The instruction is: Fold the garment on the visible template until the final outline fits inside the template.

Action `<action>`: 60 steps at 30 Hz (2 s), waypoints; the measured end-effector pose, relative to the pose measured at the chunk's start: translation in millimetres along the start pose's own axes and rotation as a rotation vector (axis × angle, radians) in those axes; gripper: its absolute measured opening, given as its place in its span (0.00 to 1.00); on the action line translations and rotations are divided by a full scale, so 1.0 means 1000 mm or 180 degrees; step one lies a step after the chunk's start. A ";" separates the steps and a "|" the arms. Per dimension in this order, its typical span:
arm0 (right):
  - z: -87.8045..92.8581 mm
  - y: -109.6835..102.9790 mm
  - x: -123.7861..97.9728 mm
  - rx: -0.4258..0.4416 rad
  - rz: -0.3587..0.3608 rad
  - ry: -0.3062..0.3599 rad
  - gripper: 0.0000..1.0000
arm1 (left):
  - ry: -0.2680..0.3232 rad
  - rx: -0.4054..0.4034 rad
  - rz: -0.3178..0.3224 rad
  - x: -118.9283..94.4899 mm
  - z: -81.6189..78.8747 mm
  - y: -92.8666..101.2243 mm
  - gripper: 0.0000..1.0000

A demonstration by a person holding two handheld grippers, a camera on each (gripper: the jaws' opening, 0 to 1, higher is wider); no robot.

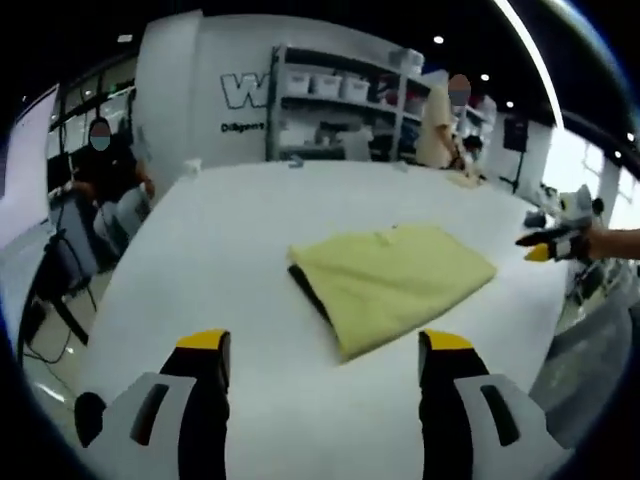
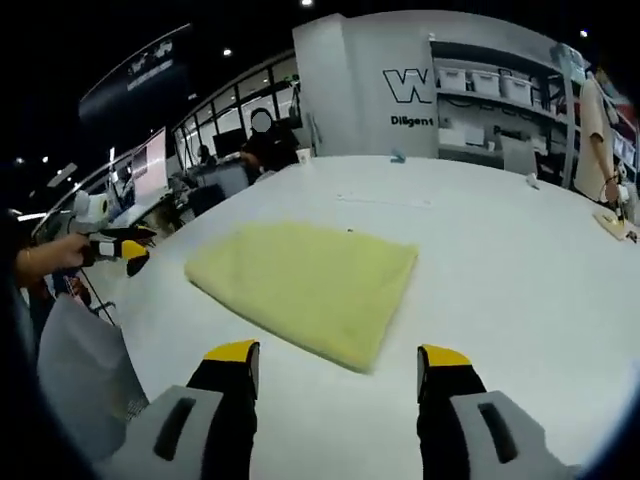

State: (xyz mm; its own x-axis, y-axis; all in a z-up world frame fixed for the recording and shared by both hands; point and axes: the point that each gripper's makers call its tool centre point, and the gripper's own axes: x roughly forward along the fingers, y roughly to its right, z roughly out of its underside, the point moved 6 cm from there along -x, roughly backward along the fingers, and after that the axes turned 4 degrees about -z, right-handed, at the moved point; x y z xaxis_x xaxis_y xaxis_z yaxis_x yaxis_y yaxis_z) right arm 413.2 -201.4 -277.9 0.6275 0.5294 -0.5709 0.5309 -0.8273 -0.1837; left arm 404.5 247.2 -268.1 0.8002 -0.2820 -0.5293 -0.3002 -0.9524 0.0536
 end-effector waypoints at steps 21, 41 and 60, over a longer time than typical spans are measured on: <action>0.003 -0.020 -0.008 0.0055 -0.0033 0.0253 0.61 | 0.0070 0.0042 0.0042 -0.013 0.000 0.022 0.80; 0.006 -0.017 -0.014 0.0089 -0.0011 0.0237 0.59 | 0.0041 0.0058 0.0005 -0.017 -0.002 0.016 0.78; -0.010 -0.026 -0.021 0.0132 -0.0076 0.0508 0.71 | 0.0224 -0.0088 0.0024 -0.014 -0.012 0.023 0.84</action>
State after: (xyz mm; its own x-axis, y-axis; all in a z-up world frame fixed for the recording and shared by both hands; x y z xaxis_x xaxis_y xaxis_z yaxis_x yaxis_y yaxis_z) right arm 392.1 -188.7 -253.1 0.6992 0.5695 -0.4323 0.5248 -0.8194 -0.2306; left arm 392.8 228.1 -249.1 0.8328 -0.2958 -0.4680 -0.2928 -0.9527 0.0812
